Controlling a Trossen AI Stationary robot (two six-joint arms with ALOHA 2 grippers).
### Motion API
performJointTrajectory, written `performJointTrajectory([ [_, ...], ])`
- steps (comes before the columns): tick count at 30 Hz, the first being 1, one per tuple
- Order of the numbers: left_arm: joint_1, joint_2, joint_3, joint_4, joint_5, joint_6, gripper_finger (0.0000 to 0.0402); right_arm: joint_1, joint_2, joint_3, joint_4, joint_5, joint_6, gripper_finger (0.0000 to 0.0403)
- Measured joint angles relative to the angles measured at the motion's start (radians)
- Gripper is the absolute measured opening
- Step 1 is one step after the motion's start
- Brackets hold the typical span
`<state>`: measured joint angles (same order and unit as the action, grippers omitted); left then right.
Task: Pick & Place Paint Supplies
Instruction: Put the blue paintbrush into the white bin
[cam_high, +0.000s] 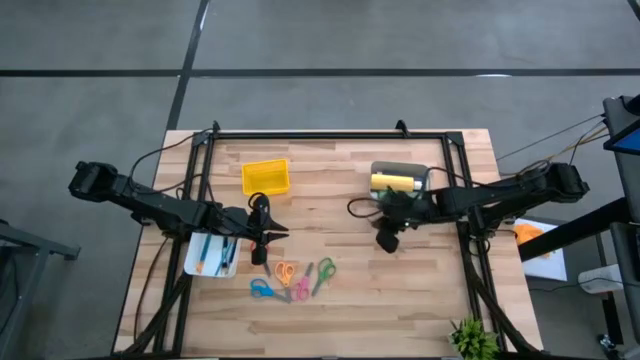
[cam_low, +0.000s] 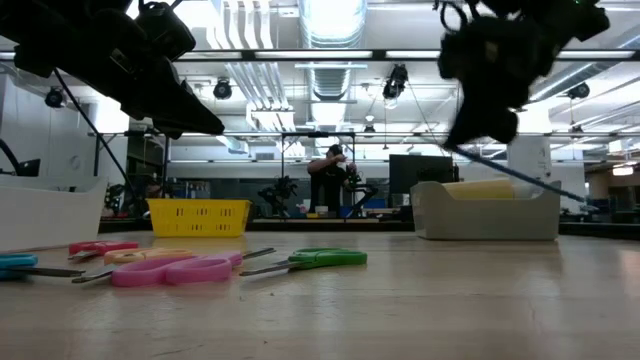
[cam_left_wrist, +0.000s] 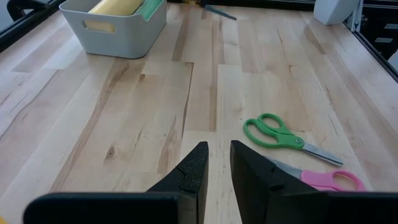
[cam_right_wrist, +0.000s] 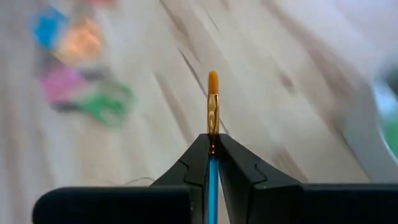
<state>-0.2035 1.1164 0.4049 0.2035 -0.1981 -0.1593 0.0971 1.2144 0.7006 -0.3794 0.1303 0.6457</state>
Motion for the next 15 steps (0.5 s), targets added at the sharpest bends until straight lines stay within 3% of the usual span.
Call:
performJointTrajectory([
  [8, 0.000, 0.000, 0.000, 0.000, 0.000, 0.002, 0.0071, 0.001, 0.027, -0.002, 0.450, 0.001, -0.210, 0.0022],
  [15, 0.000, 0.000, 0.000, 0.000, 0.000, 0.002, 0.0071, 0.003, 0.174, -0.003, 0.872, 0.002, -0.376, 0.0022],
])
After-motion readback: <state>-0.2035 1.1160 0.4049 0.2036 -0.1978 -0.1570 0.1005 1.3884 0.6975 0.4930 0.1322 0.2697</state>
